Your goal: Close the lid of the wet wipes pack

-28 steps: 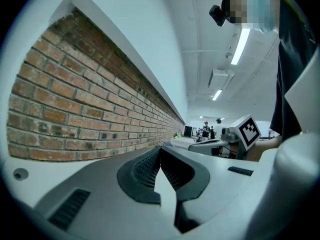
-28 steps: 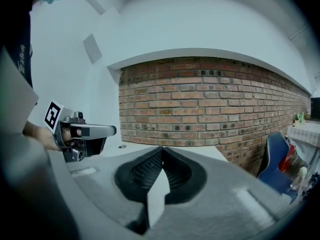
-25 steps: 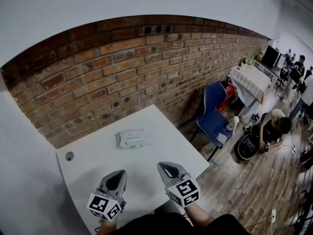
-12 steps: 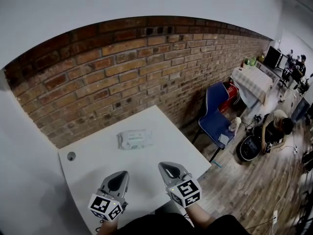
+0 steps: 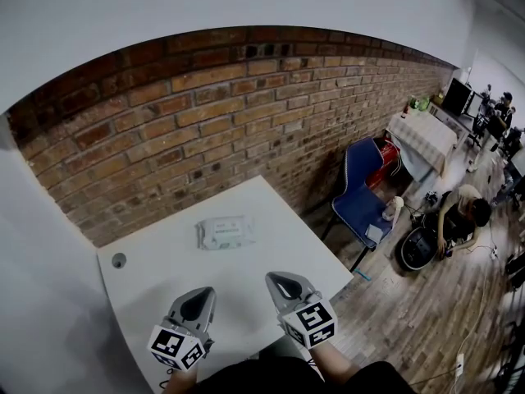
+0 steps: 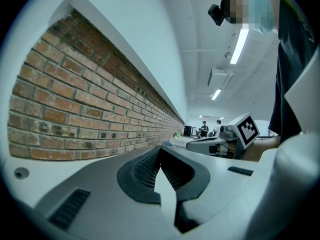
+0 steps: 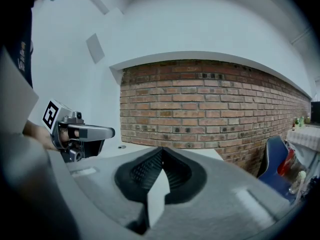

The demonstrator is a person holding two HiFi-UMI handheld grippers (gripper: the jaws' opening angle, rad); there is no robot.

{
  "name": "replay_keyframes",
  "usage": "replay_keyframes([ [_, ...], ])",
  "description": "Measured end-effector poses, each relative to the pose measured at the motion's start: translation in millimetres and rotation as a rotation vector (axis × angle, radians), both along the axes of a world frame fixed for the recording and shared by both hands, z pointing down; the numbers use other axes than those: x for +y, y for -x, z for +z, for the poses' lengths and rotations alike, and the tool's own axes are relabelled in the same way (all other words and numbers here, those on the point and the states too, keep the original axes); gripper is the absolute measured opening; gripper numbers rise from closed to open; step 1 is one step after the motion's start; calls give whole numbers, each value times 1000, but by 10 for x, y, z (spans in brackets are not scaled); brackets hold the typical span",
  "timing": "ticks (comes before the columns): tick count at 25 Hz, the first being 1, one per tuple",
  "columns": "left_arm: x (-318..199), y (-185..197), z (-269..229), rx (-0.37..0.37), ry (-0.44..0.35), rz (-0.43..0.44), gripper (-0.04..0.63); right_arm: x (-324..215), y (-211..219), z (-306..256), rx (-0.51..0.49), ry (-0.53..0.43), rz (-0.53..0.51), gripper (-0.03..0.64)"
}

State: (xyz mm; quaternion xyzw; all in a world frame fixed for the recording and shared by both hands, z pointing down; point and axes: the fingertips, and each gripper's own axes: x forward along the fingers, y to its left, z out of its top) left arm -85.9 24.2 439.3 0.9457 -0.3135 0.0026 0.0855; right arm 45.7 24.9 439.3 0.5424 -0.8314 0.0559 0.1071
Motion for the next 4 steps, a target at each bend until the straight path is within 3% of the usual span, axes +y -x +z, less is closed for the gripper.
replay_keyframes([
  [4, -6, 18, -7, 5, 4, -7, 0, -7, 9, -5, 2, 0, -2, -3],
])
